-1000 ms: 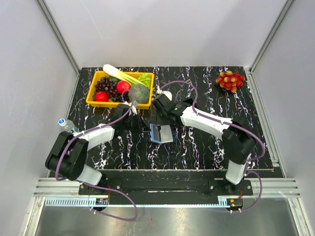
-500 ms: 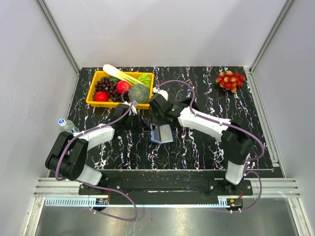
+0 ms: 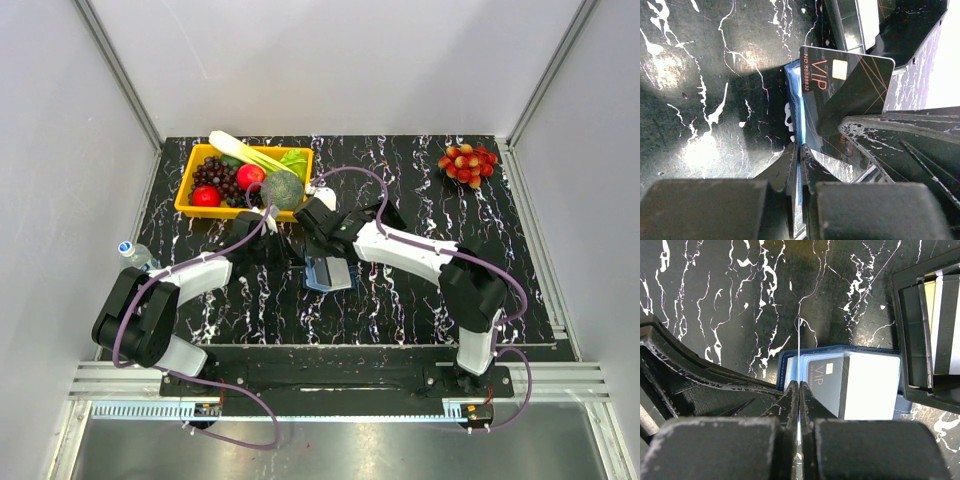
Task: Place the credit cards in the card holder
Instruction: Turn over the card slot at the center of the board.
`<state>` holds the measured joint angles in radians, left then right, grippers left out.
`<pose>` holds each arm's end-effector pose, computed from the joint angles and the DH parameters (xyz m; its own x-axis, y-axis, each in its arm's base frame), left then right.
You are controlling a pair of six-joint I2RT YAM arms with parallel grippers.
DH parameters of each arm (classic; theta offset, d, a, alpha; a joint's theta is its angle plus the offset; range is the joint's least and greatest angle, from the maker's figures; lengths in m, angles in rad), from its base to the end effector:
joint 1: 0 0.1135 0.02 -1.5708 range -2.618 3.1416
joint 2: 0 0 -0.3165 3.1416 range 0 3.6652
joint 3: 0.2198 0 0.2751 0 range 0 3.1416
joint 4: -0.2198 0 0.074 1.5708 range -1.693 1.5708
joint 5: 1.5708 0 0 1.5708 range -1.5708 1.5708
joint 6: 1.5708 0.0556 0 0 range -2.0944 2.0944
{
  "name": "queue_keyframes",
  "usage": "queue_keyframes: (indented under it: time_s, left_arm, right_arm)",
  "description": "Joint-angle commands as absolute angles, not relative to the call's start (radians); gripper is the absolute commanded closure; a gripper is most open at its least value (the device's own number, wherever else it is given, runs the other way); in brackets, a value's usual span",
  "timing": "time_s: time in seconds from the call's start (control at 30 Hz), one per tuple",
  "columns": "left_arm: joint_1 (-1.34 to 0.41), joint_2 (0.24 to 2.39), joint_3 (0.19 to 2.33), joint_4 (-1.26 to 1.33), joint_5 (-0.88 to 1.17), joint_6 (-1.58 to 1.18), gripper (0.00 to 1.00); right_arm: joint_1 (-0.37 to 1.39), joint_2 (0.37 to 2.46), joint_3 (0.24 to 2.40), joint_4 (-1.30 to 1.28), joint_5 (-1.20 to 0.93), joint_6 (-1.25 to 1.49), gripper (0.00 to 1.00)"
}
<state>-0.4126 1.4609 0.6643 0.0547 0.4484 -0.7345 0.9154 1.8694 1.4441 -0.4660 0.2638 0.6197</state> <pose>0.2719 -0.1453 0.1942 -0.8978 -0.2663 -0.3508 0.0706 0.6992 -0.7115 0.2935 0.3580 0.2605 -0.7725 -0.0848 -0.6294 -0.2664 0.9429 0.1998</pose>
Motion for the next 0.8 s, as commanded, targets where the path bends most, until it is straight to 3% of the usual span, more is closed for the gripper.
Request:
queue_keyframes:
  time_s: [0.0, 0.47, 0.77]
  left_arm:
    - [-0.416, 1.425, 0.663, 0.106, 0.465, -0.741, 1.0]
    - [-0.416, 1.42, 0.646, 0.061, 0.422, -0.718, 1.0]
    - [-0.416, 1.439, 0.608, 0.052, 0.382, -0.696, 1.0]
  right_arm:
    - [0.934, 1.848, 1.485, -0.485, 0.345, 0.591, 1.0]
    - [0.927, 1.766, 1.396, -0.557, 0.469, 0.568, 1.0]
    - [0.854, 1.747, 1.263, -0.497, 0.269, 0.571, 1.0]
